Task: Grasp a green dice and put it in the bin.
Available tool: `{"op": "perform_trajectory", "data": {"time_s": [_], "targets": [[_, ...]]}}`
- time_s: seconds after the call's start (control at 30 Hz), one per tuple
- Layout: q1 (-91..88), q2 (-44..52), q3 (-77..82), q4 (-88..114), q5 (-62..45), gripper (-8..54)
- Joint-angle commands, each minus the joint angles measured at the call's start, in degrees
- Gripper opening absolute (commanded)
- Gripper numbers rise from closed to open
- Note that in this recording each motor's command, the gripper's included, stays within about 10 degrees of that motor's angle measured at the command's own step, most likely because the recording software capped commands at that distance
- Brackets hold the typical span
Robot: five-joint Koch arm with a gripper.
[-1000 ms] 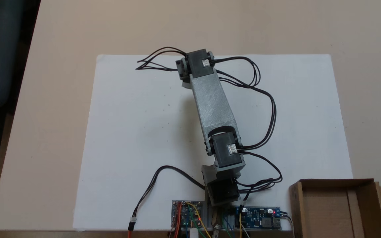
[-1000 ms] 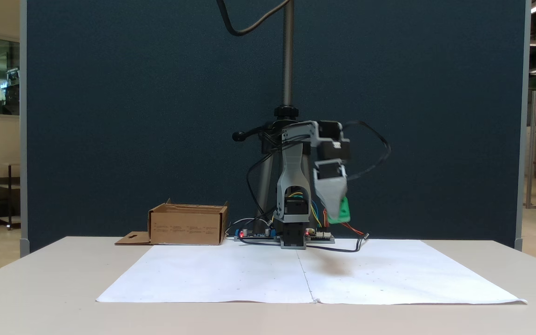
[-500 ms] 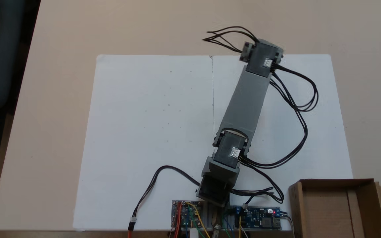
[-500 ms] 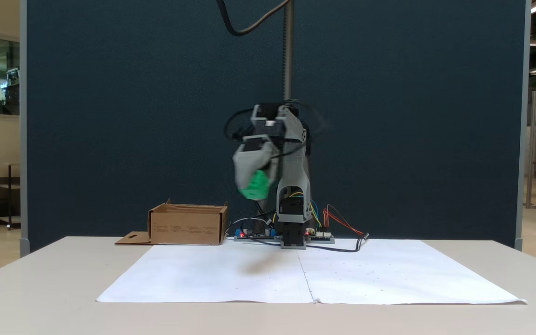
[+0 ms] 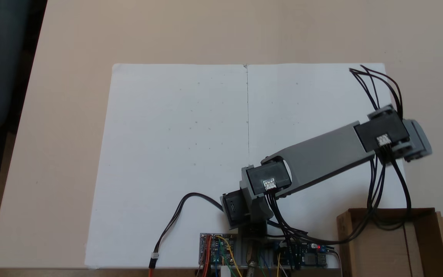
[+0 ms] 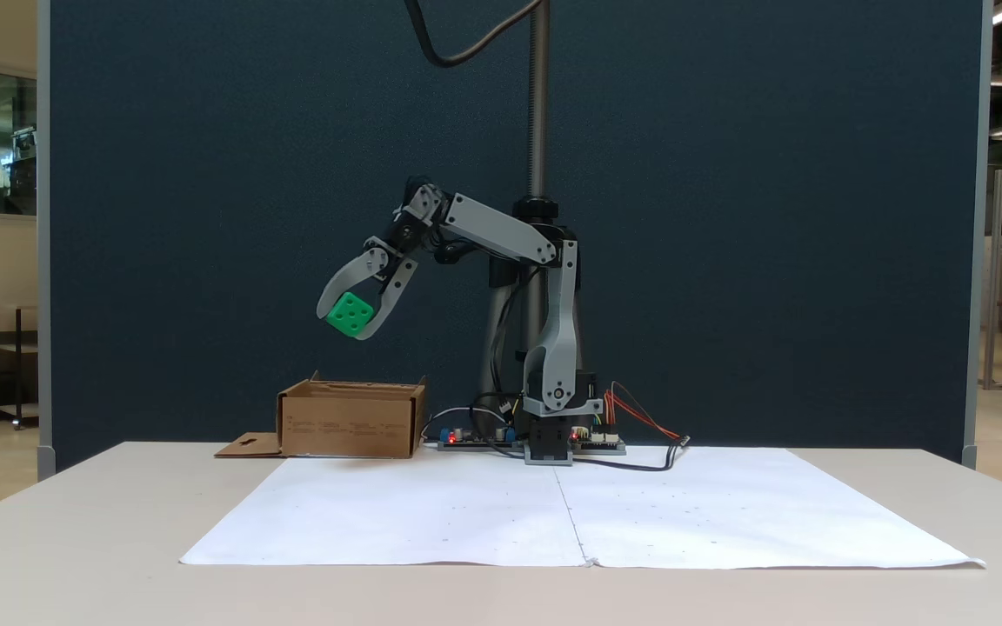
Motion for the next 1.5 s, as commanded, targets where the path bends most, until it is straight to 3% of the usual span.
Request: {"op": "perform_trajectory", "data": {"time_s": [0.0,0.3,0.63,0.67,0.73,0.83,1.1,1.47], "targets": [[5.98,0.53,-1.93,0.97,-6.77,13.8],[24.17,-6.77,-1.76,1.32,-17.31,13.8],[26.98,-9.40,3.16,2.11,-21.36,14.2],[26.98,-9.40,3.78,2.11,-21.36,17.5],[26.98,-9.32,4.66,2.64,-21.27,32.4],[26.72,-9.32,4.75,3.25,-21.27,42.1],[21.36,-6.50,4.04,3.34,-7.65,43.4],[-6.94,3.60,0.00,2.90,7.65,43.2]]}}
